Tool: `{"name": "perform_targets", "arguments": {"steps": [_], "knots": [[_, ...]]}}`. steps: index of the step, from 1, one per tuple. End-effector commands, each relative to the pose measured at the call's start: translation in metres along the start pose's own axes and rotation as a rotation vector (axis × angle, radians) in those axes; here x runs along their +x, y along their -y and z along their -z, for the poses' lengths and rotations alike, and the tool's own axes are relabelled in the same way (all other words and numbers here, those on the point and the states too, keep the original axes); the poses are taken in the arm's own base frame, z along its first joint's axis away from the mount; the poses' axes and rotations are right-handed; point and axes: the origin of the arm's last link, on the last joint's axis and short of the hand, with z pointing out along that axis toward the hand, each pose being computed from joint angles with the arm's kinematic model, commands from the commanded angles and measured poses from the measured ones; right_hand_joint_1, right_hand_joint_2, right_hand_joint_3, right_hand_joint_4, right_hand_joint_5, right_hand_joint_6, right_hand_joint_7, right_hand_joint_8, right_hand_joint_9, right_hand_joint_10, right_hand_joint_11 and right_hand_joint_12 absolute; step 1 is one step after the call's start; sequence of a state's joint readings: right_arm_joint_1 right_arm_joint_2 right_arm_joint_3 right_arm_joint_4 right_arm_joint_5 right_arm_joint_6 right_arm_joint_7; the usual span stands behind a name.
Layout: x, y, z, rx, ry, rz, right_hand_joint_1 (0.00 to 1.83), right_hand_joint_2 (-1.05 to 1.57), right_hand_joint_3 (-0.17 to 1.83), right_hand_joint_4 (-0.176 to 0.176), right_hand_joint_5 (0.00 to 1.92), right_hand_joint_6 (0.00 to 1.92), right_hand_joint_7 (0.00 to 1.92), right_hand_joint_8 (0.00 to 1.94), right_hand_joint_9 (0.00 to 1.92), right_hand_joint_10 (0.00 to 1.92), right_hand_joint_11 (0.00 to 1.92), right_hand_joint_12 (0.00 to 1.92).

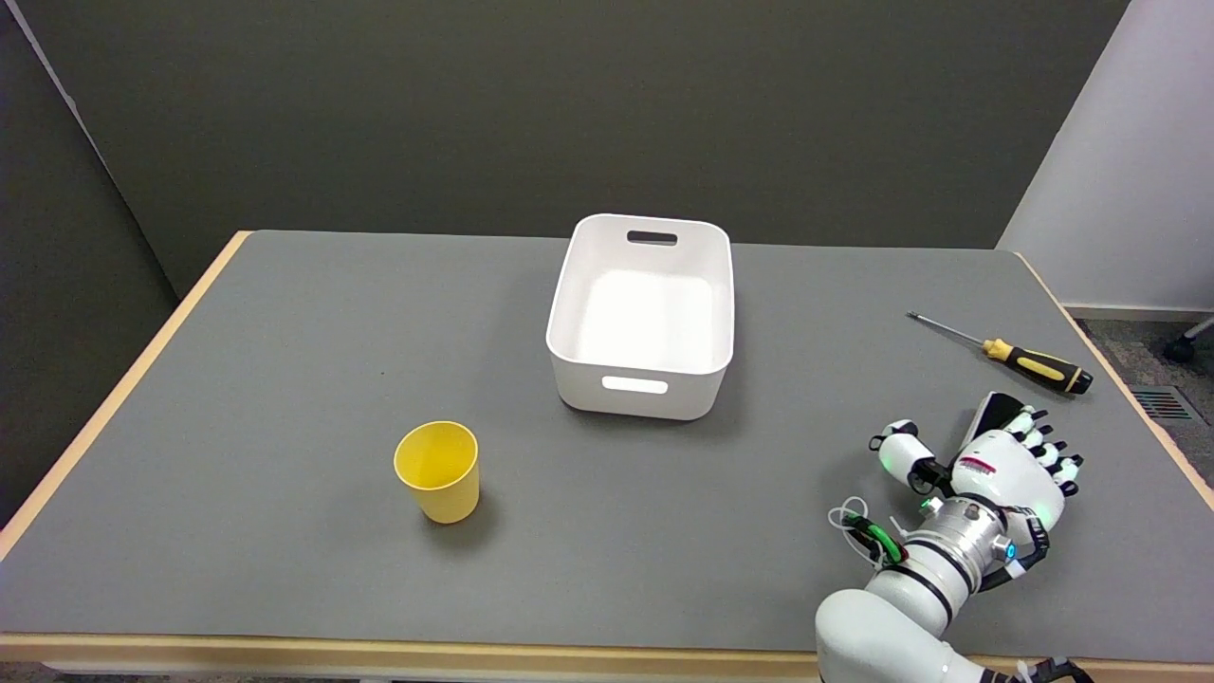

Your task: Pick up the blackboard eraser.

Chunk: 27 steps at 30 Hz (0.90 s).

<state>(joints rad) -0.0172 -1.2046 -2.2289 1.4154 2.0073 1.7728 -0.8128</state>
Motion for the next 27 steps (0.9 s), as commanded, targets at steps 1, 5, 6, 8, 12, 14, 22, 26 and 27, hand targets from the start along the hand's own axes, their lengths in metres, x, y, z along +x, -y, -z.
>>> {"name": "perform_targets", "arguments": {"steps": [1,5,6,8,12,14,22,26,27], "knots": [[0.007,0.007,-0.001,0.052,-0.062,-0.008,0.53,0.75,0.9,-0.176,0.14,0.44,0.31,0.7,0.32,1.03,0.13,1.35],[0.006,0.009,-0.004,0.064,-0.067,0.0,0.68,0.87,0.85,-0.176,0.23,0.6,0.35,1.04,0.48,1.25,0.42,1.67],[0.005,0.009,-0.005,0.067,-0.065,0.003,0.72,0.9,0.83,-0.176,0.25,0.66,0.35,1.17,0.53,1.3,0.43,1.72],[0.005,0.009,-0.006,0.068,-0.064,0.006,0.77,0.94,0.81,-0.176,0.27,0.75,0.36,1.34,0.58,1.38,0.43,1.8],[0.004,0.012,-0.01,0.076,-0.063,0.007,1.2,1.25,0.38,-0.176,0.31,0.85,0.44,1.87,0.66,1.51,0.31,1.92],[0.004,0.014,-0.011,0.079,-0.067,0.005,1.2,1.24,0.42,-0.176,0.32,0.87,0.44,1.89,0.67,1.57,0.24,1.92],[0.007,0.022,-0.016,0.105,-0.077,-0.002,1.06,1.39,0.11,-0.176,0.4,1.78,0.46,1.84,0.71,1.78,0.26,1.92],[0.009,0.027,-0.016,0.139,-0.098,-0.001,1.06,1.4,0.1,-0.176,0.39,1.8,0.45,1.86,0.7,1.89,0.35,1.92],[0.01,0.028,-0.016,0.153,-0.108,0.001,1.05,1.4,0.1,-0.176,0.39,1.8,0.44,1.86,0.7,1.9,0.35,1.92]]}}
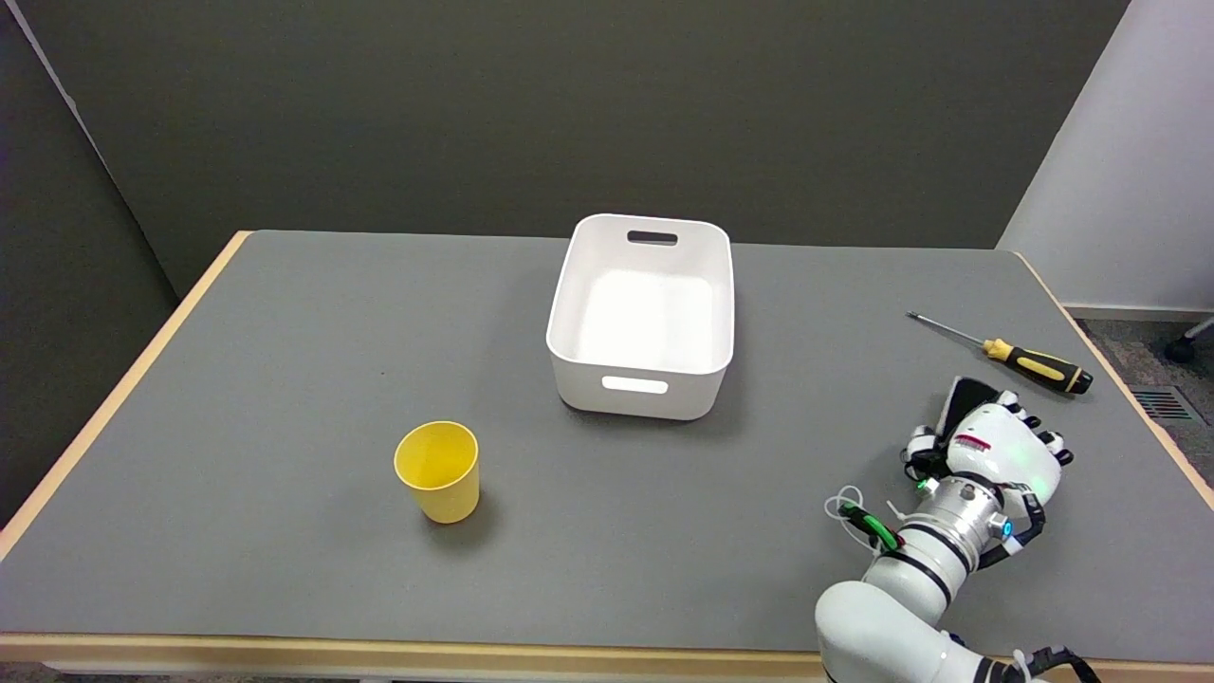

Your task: Pick up the blackboard eraser.

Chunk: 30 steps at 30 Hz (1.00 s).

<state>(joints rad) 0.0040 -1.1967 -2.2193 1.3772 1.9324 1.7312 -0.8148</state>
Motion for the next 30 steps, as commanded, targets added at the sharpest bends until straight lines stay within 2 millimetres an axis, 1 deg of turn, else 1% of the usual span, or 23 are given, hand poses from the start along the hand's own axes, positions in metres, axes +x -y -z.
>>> {"name": "perform_targets", "arguments": {"steps": [1,2,3,4,6,8,10,12,14,17,19,22,26,30], "knots": [[0.006,0.016,-0.008,0.099,-0.064,0.001,1.05,1.41,0.1,-0.176,0.39,1.8,0.44,1.87,0.7,1.91,0.36,1.92],[0.008,0.02,-0.009,0.143,-0.103,0.012,1.05,1.41,0.1,-0.176,0.38,1.81,0.44,1.87,0.69,1.92,0.34,1.92],[0.009,0.021,-0.004,0.152,-0.104,0.011,1.05,1.41,0.1,-0.176,0.38,1.81,0.44,1.87,0.69,1.92,0.3,1.92],[0.011,0.023,-0.003,0.174,-0.127,0.011,1.01,1.3,0.27,-0.176,0.36,1.6,0.36,1.85,0.63,1.92,0.22,1.92],[0.014,0.025,-0.001,0.187,-0.148,-0.007,0.89,0.9,0.84,-0.176,0.3,0.9,0.11,1.78,0.41,1.92,0.0,1.92],[0.016,0.026,-0.002,0.185,-0.151,-0.023,0.87,0.82,0.86,-0.176,0.28,0.7,0.0,1.73,0.17,1.89,0.0,1.92],[0.016,0.026,-0.003,0.184,-0.146,-0.025,0.79,0.74,0.88,-0.174,0.23,0.42,0.01,1.53,0.16,1.72,0.03,1.92],[0.015,0.025,-0.003,0.181,-0.141,-0.025,0.66,0.71,0.88,-0.155,0.16,0.36,0.13,1.21,0.26,1.4,0.17,1.92],[0.014,0.025,-0.003,0.175,-0.133,-0.034,0.62,0.71,0.85,-0.148,0.14,0.35,0.14,1.11,0.28,1.29,0.22,1.86],[0.013,0.023,-0.004,0.172,-0.129,-0.049,0.55,0.65,0.88,-0.126,0.11,0.33,0.17,0.75,0.21,0.99,0.31,1.7],[0.012,0.022,-0.005,0.165,-0.121,-0.06,0.5,0.62,0.92,-0.117,0.1,0.33,0.15,0.63,0.18,0.86,0.31,1.62],[0.01,0.02,-0.006,0.155,-0.112,-0.056,0.48,0.62,0.91,-0.112,0.1,0.33,0.14,0.56,0.14,0.82,0.28,1.56],[0.005,0.014,-0.013,0.135,-0.087,-0.062,0.47,0.61,0.91,-0.11,0.1,0.33,0.15,0.54,0.14,0.81,0.27,1.55],[0.0,0.006,-0.028,0.098,-0.044,-0.056,0.47,0.61,0.91,-0.111,0.1,0.33,0.17,0.55,0.15,0.81,0.27,1.55]]}}
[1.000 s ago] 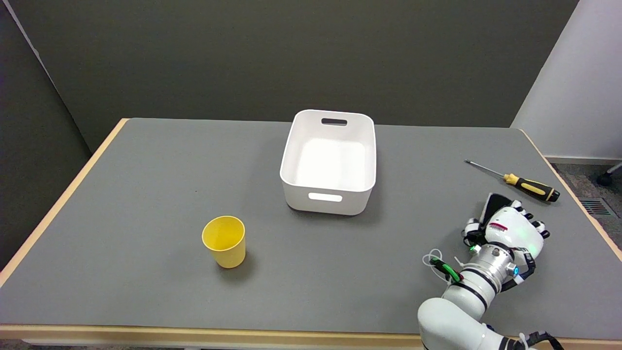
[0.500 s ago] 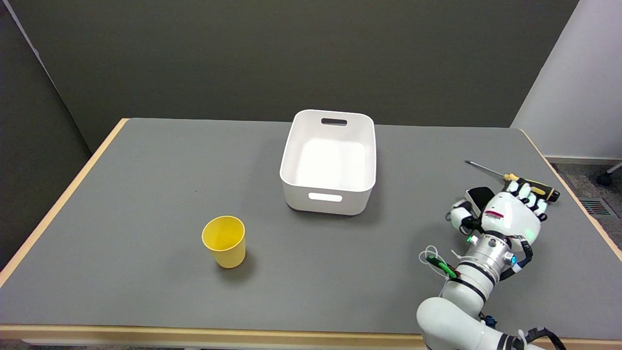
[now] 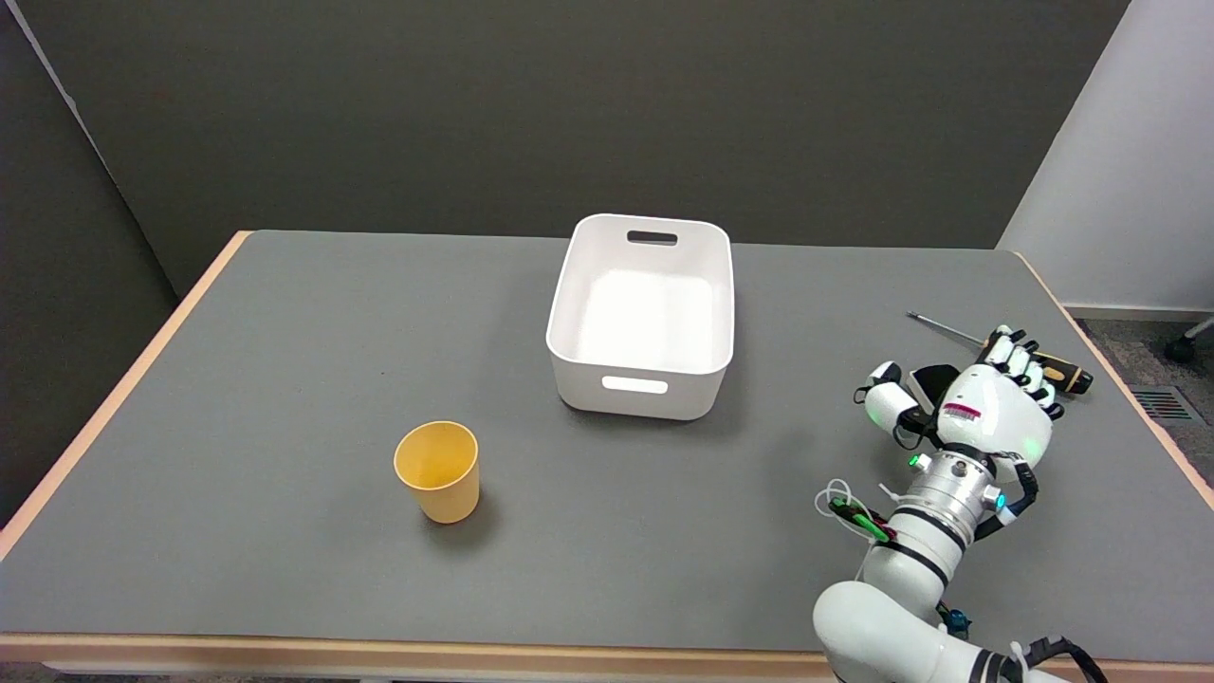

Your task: Pick up the blackboard eraser.

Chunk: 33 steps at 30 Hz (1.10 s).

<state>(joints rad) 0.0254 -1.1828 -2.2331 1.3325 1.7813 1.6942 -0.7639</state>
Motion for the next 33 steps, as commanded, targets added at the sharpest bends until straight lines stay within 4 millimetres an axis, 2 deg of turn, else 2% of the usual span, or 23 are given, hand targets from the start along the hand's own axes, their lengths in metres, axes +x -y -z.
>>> {"name": "perform_targets", "arguments": {"steps": [1,4,10,18,31,33], "knots": [[-0.014,-0.018,-0.022,-0.055,0.073,-0.014,0.47,0.61,0.91,-0.11,0.1,0.33,0.17,0.55,0.15,0.82,0.27,1.55],[-0.018,-0.021,-0.027,-0.066,0.095,-0.006,0.5,0.66,0.81,-0.11,0.11,0.33,0.19,0.51,0.13,0.87,0.27,1.55],[-0.028,-0.027,-0.034,-0.072,0.13,-0.015,0.51,0.66,0.81,-0.11,0.11,0.33,0.2,0.51,0.14,0.88,0.26,1.54],[-0.032,-0.025,-0.041,-0.059,0.156,-0.026,0.51,0.66,0.81,-0.111,0.11,0.33,0.21,0.52,0.15,0.88,0.25,1.53],[-0.036,-0.026,-0.042,-0.058,0.179,-0.025,0.51,0.66,0.81,-0.115,0.11,0.34,0.23,0.53,0.17,0.91,0.25,1.52],[-0.037,-0.026,-0.043,-0.061,0.184,-0.025,0.56,0.67,0.82,-0.12,0.12,0.34,0.27,0.56,0.19,0.93,0.25,1.53]]}}
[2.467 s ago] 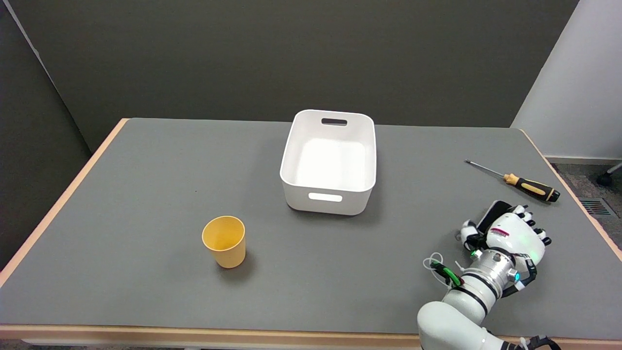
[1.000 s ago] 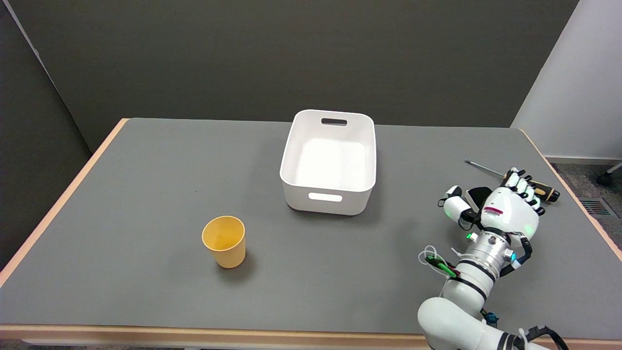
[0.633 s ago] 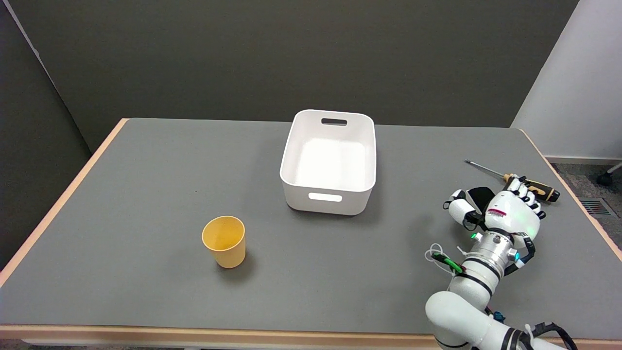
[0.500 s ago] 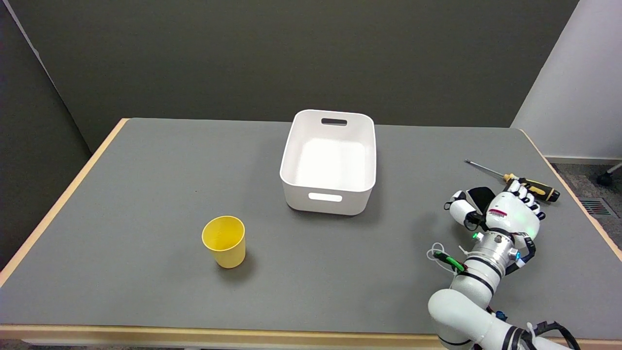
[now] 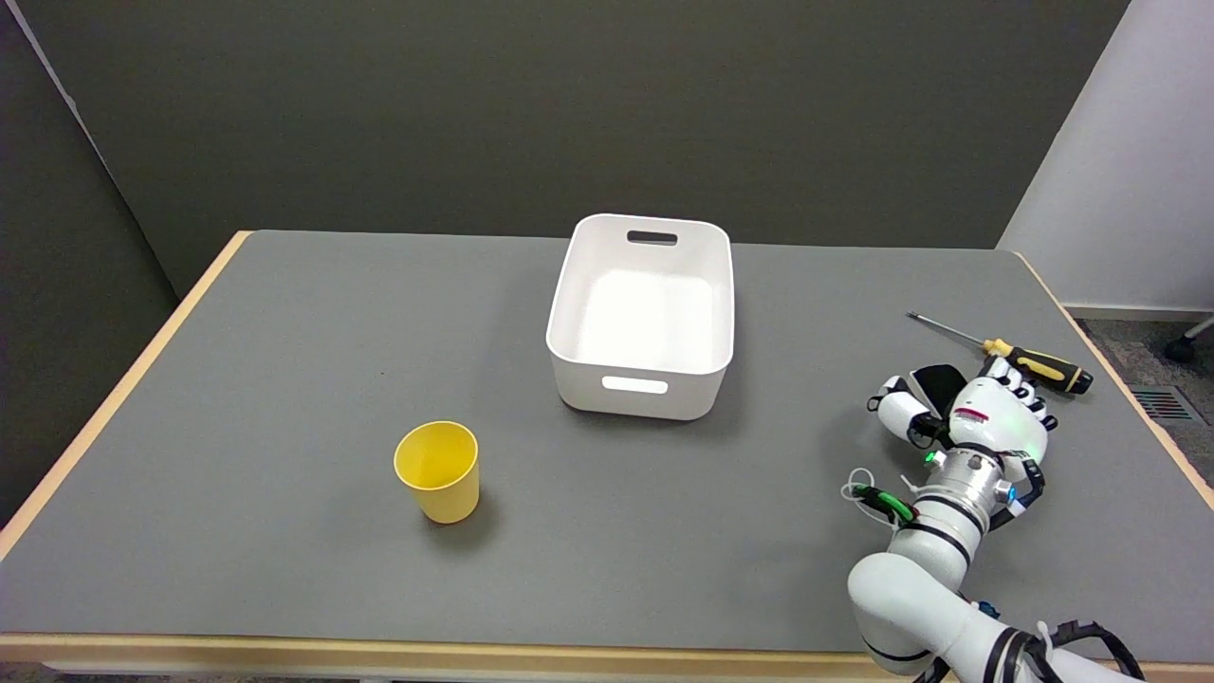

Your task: Pick up the blackboard eraser.

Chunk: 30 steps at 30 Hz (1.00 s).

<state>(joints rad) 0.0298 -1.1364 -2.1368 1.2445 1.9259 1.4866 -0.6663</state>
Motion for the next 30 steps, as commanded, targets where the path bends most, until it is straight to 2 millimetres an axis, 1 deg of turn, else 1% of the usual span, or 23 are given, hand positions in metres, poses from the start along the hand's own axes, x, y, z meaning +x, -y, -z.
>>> {"name": "perform_targets", "arguments": {"steps": [1,3,4,5,7,9,11,12,13,14,18,22,25,26,28,30], "knots": [[-0.007,-0.004,-0.008,-0.012,0.043,-0.004,0.6,0.67,0.84,-0.126,0.13,0.36,0.3,0.59,0.23,0.97,0.27,1.54],[-0.008,-0.005,-0.009,-0.012,0.043,-0.002,0.76,0.66,0.88,-0.147,0.15,0.41,0.39,0.71,0.36,1.09,0.34,1.63],[-0.008,-0.005,-0.009,-0.012,0.043,0.0,0.79,0.67,0.89,-0.154,0.17,0.42,0.41,0.74,0.4,1.13,0.37,1.66],[-0.008,-0.005,-0.009,-0.013,0.042,0.001,0.84,0.69,0.89,-0.162,0.19,0.46,0.45,0.84,0.46,1.2,0.39,1.71],[-0.008,-0.005,-0.009,-0.007,0.036,0.007,0.98,0.81,0.88,-0.176,0.31,0.69,0.57,1.31,0.68,1.4,0.35,1.92],[-0.008,-0.004,-0.008,-0.001,0.033,0.011,1.26,1.15,0.4,-0.176,0.34,0.8,0.58,1.67,0.64,1.37,0.17,1.92],[-0.008,-0.004,-0.008,0.002,0.032,0.011,1.29,0.99,0.64,-0.176,0.42,1.01,0.68,1.66,0.74,1.61,0.31,1.92],[-0.007,-0.003,-0.008,0.007,0.03,0.012,1.23,1.11,0.44,-0.176,0.46,1.24,0.65,1.67,0.75,1.63,0.34,1.92],[-0.007,-0.002,-0.008,0.014,0.027,0.013,1.16,1.25,0.21,-0.176,0.51,1.53,0.6,1.67,0.76,1.67,0.37,1.92],[-0.007,-0.002,-0.008,0.02,0.025,0.015,1.13,1.29,0.15,-0.176,0.52,1.63,0.59,1.67,0.76,1.7,0.38,1.92],[-0.004,0.003,-0.007,0.054,0.006,0.02,1.12,1.28,0.17,-0.176,0.52,1.64,0.58,1.69,0.75,1.8,0.39,1.92],[0.005,0.018,-0.005,0.133,-0.047,-0.013,1.12,1.28,0.17,-0.176,0.51,1.65,0.58,1.69,0.75,1.83,0.39,1.92],[0.024,0.045,-0.001,0.272,-0.131,-0.132,1.12,1.29,0.17,-0.176,0.51,1.65,0.58,1.69,0.75,1.84,0.39,1.92],[0.033,0.059,0.001,0.341,-0.167,-0.188,1.12,1.29,0.17,-0.176,0.51,1.65,0.58,1.69,0.75,1.84,0.39,1.92],[0.045,0.08,0.005,0.44,-0.2,-0.285,1.12,1.29,0.17,-0.176,0.51,1.65,0.58,1.7,0.74,1.85,0.38,1.92],[0.057,0.109,0.008,0.557,-0.211,-0.376,1.12,1.29,0.17,-0.176,0.51,1.65,0.58,1.7,0.74,1.85,0.38,1.92]]}}
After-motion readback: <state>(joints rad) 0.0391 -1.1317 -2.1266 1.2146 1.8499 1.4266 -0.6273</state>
